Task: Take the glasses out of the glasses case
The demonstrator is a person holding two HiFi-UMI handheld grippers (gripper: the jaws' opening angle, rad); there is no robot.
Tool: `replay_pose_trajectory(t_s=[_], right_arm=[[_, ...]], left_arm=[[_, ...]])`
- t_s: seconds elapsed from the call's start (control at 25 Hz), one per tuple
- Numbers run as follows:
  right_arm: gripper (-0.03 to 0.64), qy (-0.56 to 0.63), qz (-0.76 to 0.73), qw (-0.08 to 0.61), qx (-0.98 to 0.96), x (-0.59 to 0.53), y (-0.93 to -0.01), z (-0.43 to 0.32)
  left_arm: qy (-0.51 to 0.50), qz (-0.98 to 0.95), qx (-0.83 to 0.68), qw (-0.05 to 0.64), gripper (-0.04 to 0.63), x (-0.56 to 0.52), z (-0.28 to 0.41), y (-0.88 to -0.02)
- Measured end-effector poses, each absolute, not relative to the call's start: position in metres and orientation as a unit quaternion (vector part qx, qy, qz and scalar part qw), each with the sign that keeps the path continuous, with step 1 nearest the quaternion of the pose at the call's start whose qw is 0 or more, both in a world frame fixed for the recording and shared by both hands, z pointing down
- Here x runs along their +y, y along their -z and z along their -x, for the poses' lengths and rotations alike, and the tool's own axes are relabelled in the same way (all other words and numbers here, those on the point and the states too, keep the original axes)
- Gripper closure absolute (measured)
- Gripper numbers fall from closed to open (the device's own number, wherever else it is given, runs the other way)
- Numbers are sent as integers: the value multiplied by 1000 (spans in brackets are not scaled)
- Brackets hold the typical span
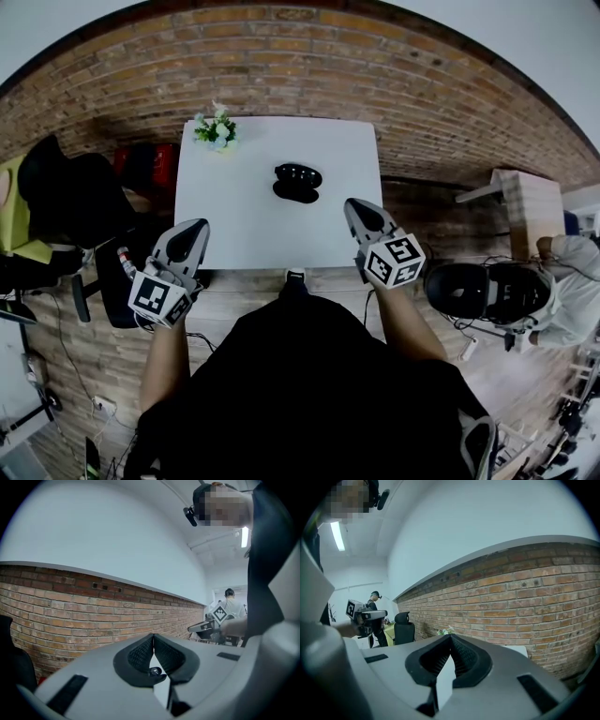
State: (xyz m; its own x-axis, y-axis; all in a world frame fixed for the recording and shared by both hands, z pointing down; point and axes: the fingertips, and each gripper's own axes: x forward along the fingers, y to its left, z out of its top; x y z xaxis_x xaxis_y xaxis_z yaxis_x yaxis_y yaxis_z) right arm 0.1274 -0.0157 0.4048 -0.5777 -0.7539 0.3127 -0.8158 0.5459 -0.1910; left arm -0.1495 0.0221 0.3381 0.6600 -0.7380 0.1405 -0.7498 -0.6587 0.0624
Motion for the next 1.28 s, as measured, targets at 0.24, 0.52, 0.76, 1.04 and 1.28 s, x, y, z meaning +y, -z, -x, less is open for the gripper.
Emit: replay_pose_trajectory(t_s=[0.24, 0.52, 0.76, 1.04, 1.28], right_arm=[[600, -164, -443, 104, -875, -36, -409, -133], [600, -168, -433, 106, -879, -53, -413, -141], [600, -170, -424, 105, -883, -68, -419, -152], [600, -167, -410, 108, -890, -91, -424, -162], [600, -166, -394, 110, -897, -110, -429, -166]], left_arm=[[-56, -905, -416, 67, 583, 5, 147, -346], [-62, -904, -418, 70, 584, -5, 133, -349], [-65, -900, -426, 67, 583, -14, 119, -349], [-64, -895, -438, 63, 583, -29, 104, -348], [-67, -890, -446, 69, 583, -36, 94, -354]])
